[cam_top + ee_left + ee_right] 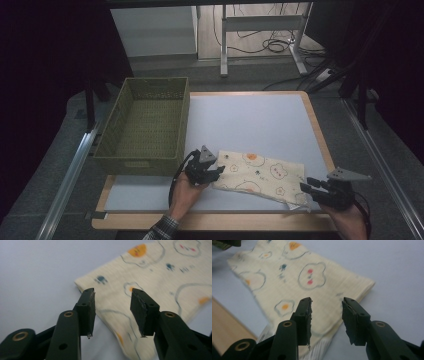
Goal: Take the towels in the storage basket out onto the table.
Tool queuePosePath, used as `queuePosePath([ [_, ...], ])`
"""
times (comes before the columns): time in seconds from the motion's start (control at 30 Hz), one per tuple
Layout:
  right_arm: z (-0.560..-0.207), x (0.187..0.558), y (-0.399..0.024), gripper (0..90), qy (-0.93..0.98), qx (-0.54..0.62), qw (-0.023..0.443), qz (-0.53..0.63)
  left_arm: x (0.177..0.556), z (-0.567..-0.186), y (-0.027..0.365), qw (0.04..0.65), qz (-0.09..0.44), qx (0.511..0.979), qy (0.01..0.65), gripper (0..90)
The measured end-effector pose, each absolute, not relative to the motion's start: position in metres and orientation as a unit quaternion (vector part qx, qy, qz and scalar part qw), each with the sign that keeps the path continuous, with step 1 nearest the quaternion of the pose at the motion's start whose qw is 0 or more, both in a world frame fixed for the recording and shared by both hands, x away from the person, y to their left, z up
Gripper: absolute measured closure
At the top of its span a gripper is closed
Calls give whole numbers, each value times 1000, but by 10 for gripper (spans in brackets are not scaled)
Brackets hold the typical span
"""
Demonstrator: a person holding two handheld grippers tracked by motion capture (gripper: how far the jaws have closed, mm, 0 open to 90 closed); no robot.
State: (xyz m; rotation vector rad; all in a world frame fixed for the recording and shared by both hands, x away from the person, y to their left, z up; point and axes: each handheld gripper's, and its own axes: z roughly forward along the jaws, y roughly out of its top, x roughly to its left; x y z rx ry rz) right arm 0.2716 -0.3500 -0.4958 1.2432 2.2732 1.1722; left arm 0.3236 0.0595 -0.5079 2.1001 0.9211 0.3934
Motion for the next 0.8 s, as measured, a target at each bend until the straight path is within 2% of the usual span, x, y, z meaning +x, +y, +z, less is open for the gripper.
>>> queuePosePath([
  [0.3,-492,328,-343,603,784,448,192,384,369,-510,46,391,161,813,400,577],
  [0.53,-513,347,-348,597,788,462,186,363,392,-534,44,359,161,818,420,477],
  [0.63,-521,348,-349,604,792,457,186,360,394,-539,46,376,148,813,420,479],
  [0.67,-522,347,-348,628,792,455,190,359,393,-539,45,378,145,814,416,512],
  [0.73,-521,347,-348,799,796,452,177,362,391,-539,44,385,132,818,407,642],
  [0.8,-520,348,-347,858,797,453,166,363,389,-539,44,394,112,821,397,789],
])
